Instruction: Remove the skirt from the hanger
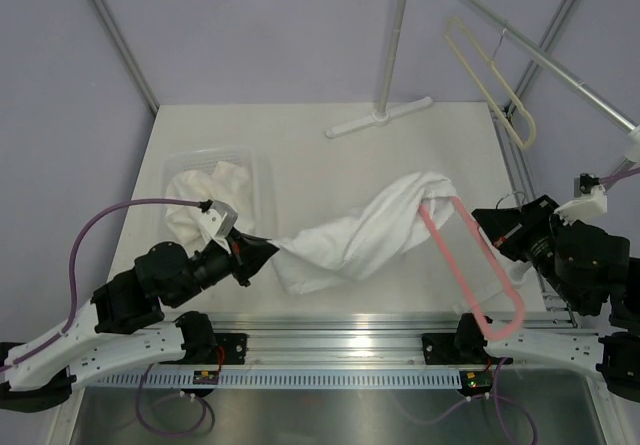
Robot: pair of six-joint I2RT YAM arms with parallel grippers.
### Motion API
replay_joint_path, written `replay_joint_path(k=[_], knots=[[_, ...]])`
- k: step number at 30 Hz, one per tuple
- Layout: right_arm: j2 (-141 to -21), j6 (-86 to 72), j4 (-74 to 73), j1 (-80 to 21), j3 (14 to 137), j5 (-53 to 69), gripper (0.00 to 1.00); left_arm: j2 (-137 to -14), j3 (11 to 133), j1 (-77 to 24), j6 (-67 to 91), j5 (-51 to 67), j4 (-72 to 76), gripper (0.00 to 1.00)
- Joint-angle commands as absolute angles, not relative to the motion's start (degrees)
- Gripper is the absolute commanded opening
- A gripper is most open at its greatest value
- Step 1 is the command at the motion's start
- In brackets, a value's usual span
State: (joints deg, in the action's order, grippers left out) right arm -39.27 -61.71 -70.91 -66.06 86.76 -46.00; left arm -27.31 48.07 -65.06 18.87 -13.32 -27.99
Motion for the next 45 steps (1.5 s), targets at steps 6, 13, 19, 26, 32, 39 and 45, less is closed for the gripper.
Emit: replay_joint_path(k=[6, 13, 19, 26, 32, 39, 45], knots=[[-39.6, -49.8, -66.1, -65.7, 86.1, -51.3, 0.0, -33.4, 50.5, -64.4, 16.5, -6.5, -27.6, 0.0], [-46.3, -41.7, -55.3, -65.6, 86.7, -44.0, 0.0, -43.2, 60.1, -64.4, 15.9, -5.6, -33.1, 0.73], [-48.7, -43.0, -59.5, -65.6, 91.0, -35.8, 0.0, -42.6, 60.9, -64.4, 16.6, -17.3, -34.5, 0.95], [-51.1, -44.2, -64.7, -65.7, 93.1, -34.5, 0.0, -44.1, 65.1, -64.4, 16.7, -4.0, -30.6, 0.97], [-55.3, -43.2, -67.0, -65.6, 92.3, -35.9, 0.0, -43.4, 74.9, -64.4, 17.8, -3.5, -31.1, 0.99], [-61.8, -42.4, -66.1, -65.7, 91.8, -39.1, 0.0, -51.2, 84.8, -64.4, 20.7, 3.7, -33.0, 0.97], [-64.7, -42.7, -65.7, -65.6, 92.1, -39.7, 0.0, -53.7, 84.6, -64.4, 22.1, 10.0, -32.0, 0.97]])
